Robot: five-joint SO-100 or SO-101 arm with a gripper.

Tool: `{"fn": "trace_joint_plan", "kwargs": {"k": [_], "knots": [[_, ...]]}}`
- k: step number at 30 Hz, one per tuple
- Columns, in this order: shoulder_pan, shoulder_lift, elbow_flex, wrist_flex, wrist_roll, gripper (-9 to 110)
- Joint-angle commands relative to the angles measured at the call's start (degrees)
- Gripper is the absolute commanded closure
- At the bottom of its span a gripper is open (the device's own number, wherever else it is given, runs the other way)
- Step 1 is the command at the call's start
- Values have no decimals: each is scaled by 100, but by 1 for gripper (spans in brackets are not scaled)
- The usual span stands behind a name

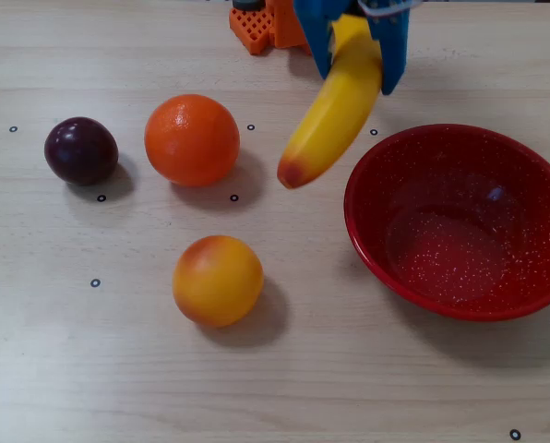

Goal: Put banana in the red bowl.

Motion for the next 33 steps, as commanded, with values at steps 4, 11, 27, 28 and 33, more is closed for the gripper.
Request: {"fn": "trace_joint_plan", "kwargs": {"k": [4,11,27,28,33], "knots": [[0,932,-1151,255,-70,102],[-396,853,-1670,-105,237,102],[-1397,114,-2127,-1371,1274,102],[-1433,35,-2188,-1424,1310,102],[-1547,-422,-2391,-1854,1503,102]]}}
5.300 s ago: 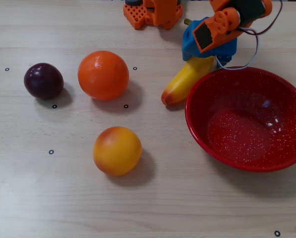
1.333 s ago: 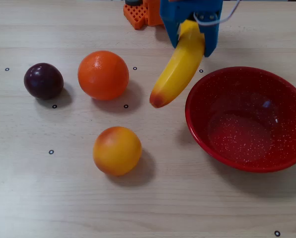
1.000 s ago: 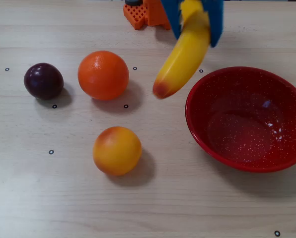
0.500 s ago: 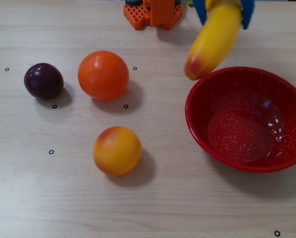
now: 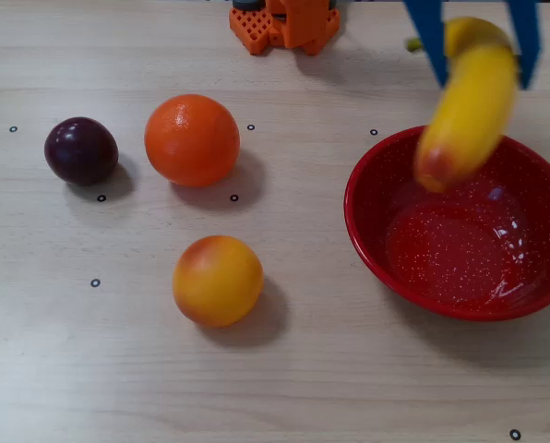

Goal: Put banana in the red bowl.

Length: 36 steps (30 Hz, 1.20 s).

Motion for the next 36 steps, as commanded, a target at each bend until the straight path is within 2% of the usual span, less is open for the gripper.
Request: {"fn": "trace_joint_plan", "kwargs": {"k": [1,24,32,36], "knots": [[-114,97,-729,-422,176,102],[62,-1881,-1178,-905,-18,102],[281,-2013,-826,-1230,-677,102],[404,-2092,-694,-1178,-1090,93]]}}
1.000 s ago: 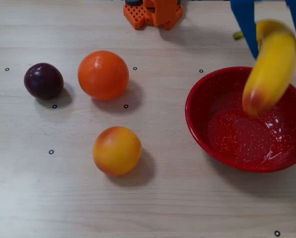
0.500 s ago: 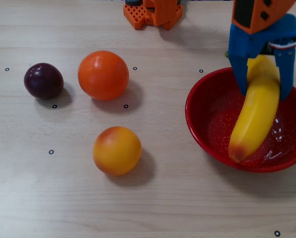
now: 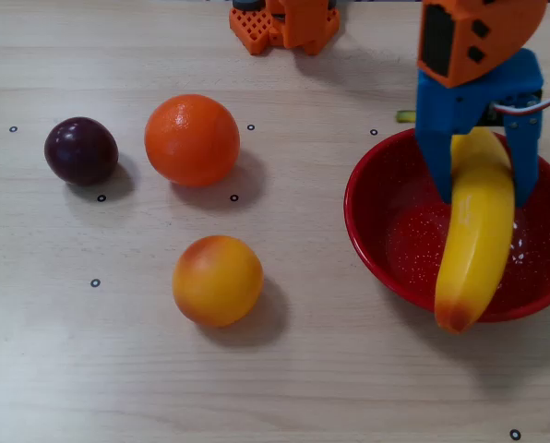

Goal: Put banana in the red bowl.

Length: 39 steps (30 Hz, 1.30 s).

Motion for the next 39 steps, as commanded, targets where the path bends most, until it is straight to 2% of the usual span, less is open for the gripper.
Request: {"fn": "trace_joint_plan", "kwargs": {"k": [1,16,33,39], "knots": [[149,176,-396,-53,-255,92],[185,35,-387,756,-923,68],[255,158,-826,615,-844,68],[290,281,-1028,624,-712,72]]}}
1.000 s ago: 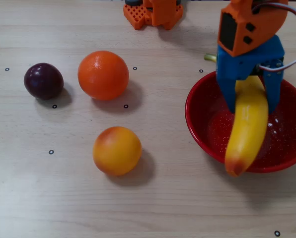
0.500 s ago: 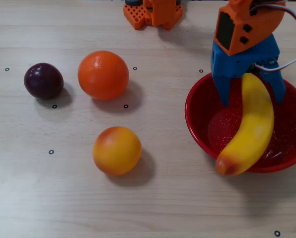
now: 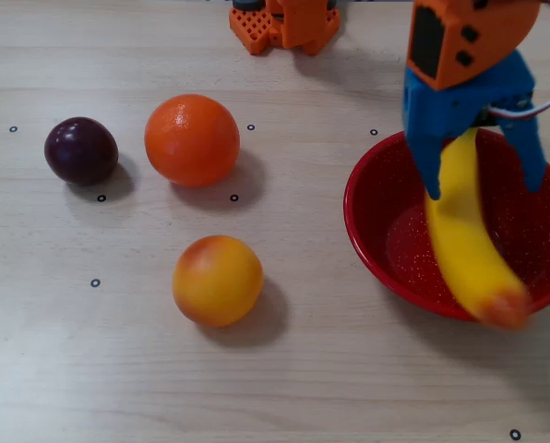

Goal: Put banana in the red bowl.

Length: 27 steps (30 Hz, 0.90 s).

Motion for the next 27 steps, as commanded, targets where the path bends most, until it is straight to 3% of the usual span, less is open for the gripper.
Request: {"fn": "trace_joint_plan", "kwargs": {"k": [1,17,27], "knots": [[193,571,-501,-26,105,73],[246,1063,-483,70,439,101],[281,1626,-457,378,958,102]]}}
